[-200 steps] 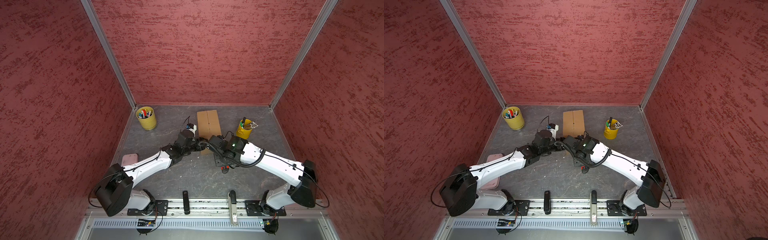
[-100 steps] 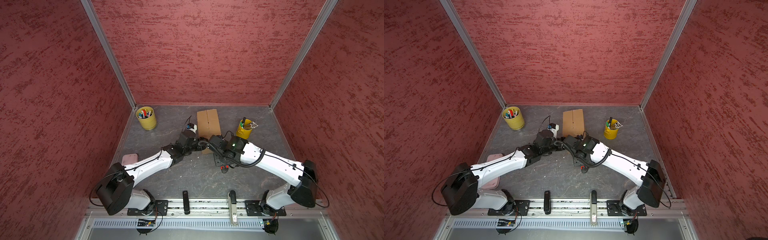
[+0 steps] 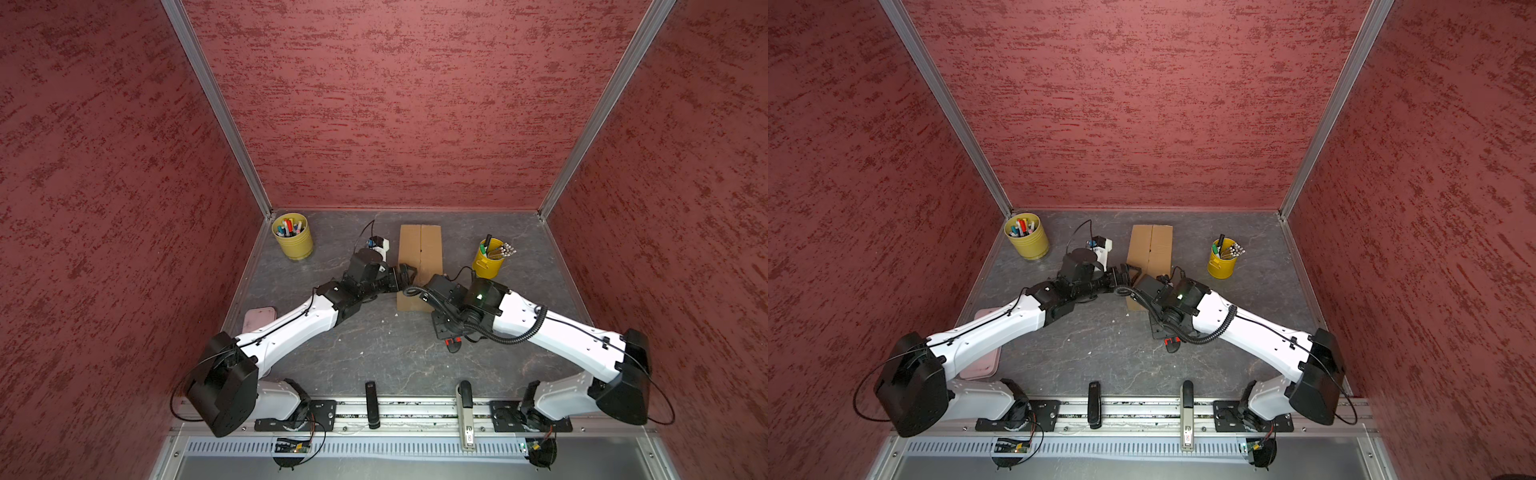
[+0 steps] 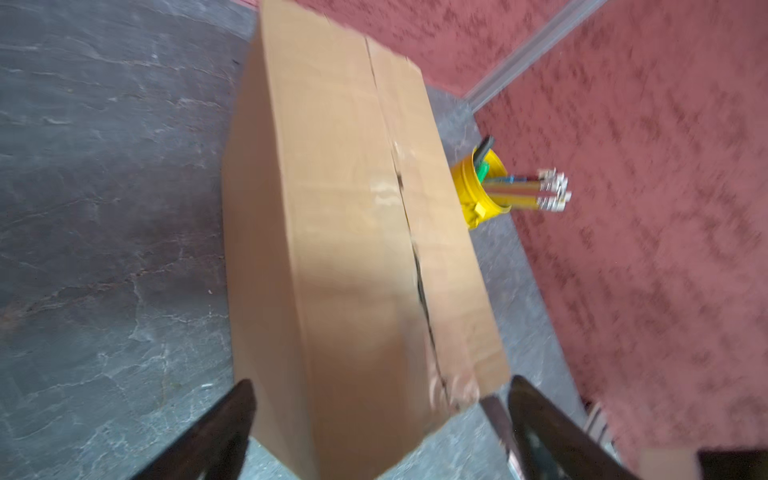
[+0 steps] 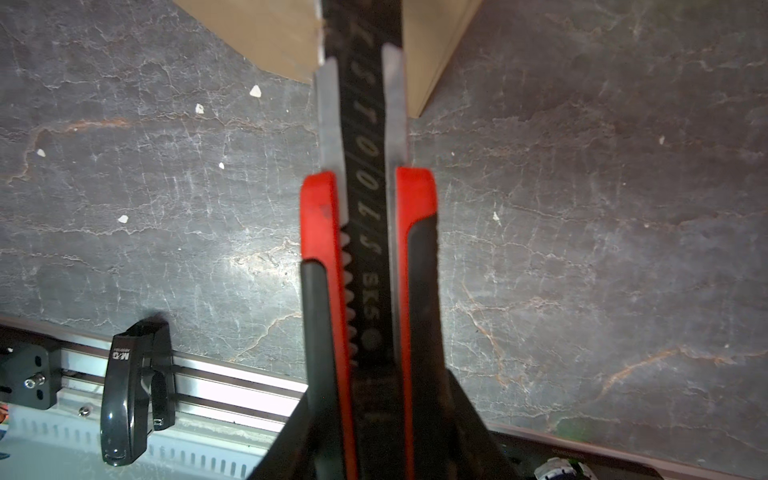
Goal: Unpack the express box
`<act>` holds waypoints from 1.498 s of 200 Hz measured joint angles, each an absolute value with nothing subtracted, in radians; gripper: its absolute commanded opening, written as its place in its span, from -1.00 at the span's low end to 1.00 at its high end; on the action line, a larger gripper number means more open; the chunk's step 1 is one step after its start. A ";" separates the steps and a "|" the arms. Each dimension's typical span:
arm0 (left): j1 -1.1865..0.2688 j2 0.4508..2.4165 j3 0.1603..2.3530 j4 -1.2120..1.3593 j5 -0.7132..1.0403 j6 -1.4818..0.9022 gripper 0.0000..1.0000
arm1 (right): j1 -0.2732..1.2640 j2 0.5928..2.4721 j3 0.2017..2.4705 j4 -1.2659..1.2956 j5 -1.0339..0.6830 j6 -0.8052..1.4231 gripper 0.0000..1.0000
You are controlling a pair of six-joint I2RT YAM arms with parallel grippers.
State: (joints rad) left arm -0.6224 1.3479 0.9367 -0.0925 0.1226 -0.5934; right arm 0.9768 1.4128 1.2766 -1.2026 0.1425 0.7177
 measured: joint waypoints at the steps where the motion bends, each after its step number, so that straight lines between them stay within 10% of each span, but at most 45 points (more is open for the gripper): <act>1: -0.619 1.349 0.939 -0.094 0.123 -0.590 0.99 | 0.977 1.412 1.276 -1.203 0.142 0.718 -1.00; 129: -0.336 2.192 1.817 -0.225 0.501 -0.327 0.99 | 0.929 1.367 1.194 -1.148 0.105 0.717 -1.00; 299: -0.365 2.225 1.808 -0.159 0.624 -0.316 0.99 | 0.879 1.375 1.237 -1.158 0.104 0.691 -1.00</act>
